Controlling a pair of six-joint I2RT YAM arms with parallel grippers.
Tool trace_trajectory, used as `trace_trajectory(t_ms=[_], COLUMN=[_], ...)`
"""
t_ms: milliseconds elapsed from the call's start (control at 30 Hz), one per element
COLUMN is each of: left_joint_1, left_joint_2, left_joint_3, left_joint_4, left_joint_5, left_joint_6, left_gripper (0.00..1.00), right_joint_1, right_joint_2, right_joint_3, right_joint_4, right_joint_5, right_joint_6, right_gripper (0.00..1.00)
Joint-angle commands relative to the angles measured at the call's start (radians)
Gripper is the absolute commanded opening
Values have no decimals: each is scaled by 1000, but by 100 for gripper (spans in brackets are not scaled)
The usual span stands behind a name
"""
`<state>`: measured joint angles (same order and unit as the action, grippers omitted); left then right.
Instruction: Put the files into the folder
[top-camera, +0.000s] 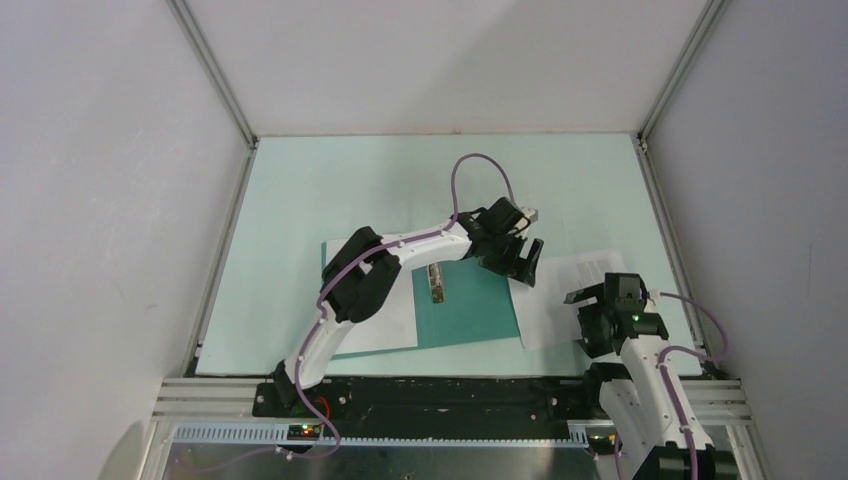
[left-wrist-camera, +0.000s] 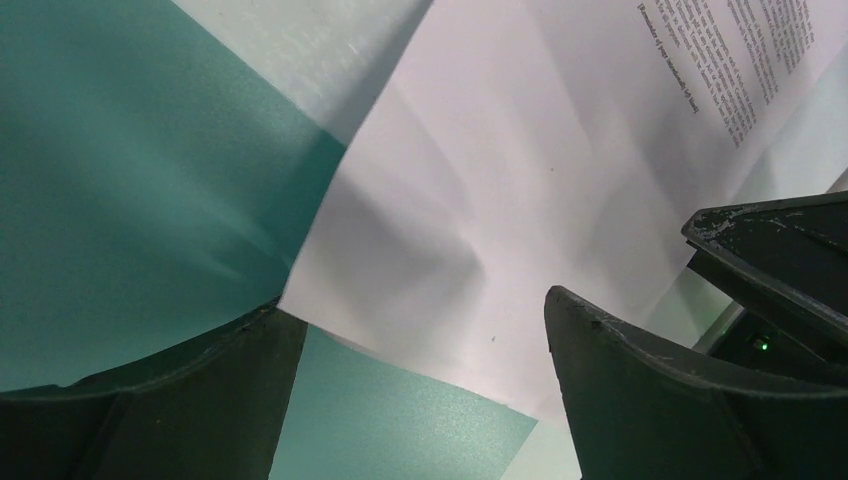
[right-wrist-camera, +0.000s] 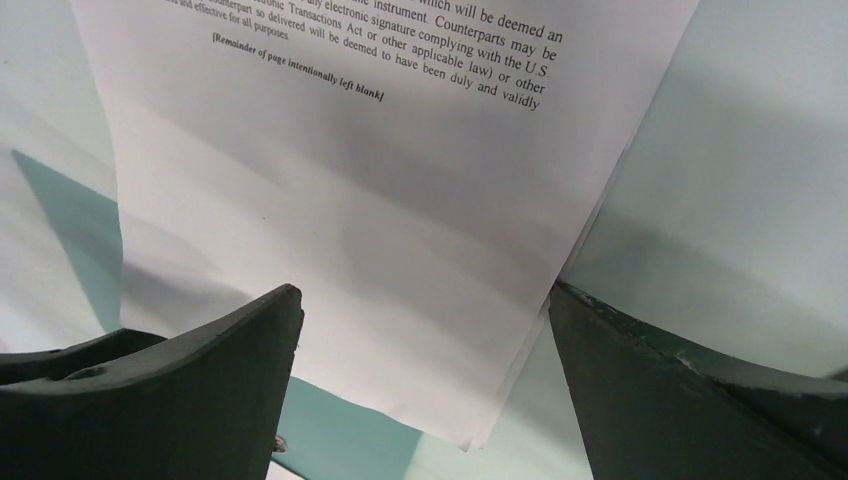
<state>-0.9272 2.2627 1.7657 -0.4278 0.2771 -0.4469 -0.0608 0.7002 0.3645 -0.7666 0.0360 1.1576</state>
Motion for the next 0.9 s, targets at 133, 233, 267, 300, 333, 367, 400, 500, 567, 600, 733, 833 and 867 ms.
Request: trace_trajectory(t_ms=[133,233,267,300,333,367,400,500,567,600,733,833,867], left_joint_1=[0,0,0,0,1,1,0,1,1,3,21,63,72], left_joint_2=[63,65,62,59,53,51,44,26,3,-4,-45,-90,-101], left_joint_3=[67,76,78,79,81,82,83,83,84,84,90,76,72], left_joint_4=[-40,-43,-43,-42,-43,-42,-43,-44,-44,-44,-43,-41,-36], left_joint_5=[-91,-93,-98,-99,-103,-106,-110,-119,-114,-114,-88,-47,-35], left_joint_6=[-29,-58,-63,-74,-80,-91,-104,-141,-169,-190,-275,-364,-410], left_gripper=[86,82,80,78,74,72,68,55,42,39,15,1,0], right_joint_1=[-20,-30,-35,-39,-45,-49,-55,-72,-78,-78,-79,-78,-78], right_joint_2=[131,118,113,111,110,110,111,108,96,91,78,87,90], right_joint_3=[-60,-66,-66,-67,-68,-69,-70,-74,-73,-68,-31,8,29], right_joint_4=[105,106,104,103,101,100,98,95,91,87,73,71,72], right_joint_5=[-44,-55,-56,-58,-60,-64,-65,-78,-82,-83,-94,-126,-149], right_joint_6=[-58,-66,-73,-76,-83,-87,-93,-108,-118,-126,-162,-186,-188], right_gripper=[99,100,100,99,100,99,99,99,100,100,99,100,100])
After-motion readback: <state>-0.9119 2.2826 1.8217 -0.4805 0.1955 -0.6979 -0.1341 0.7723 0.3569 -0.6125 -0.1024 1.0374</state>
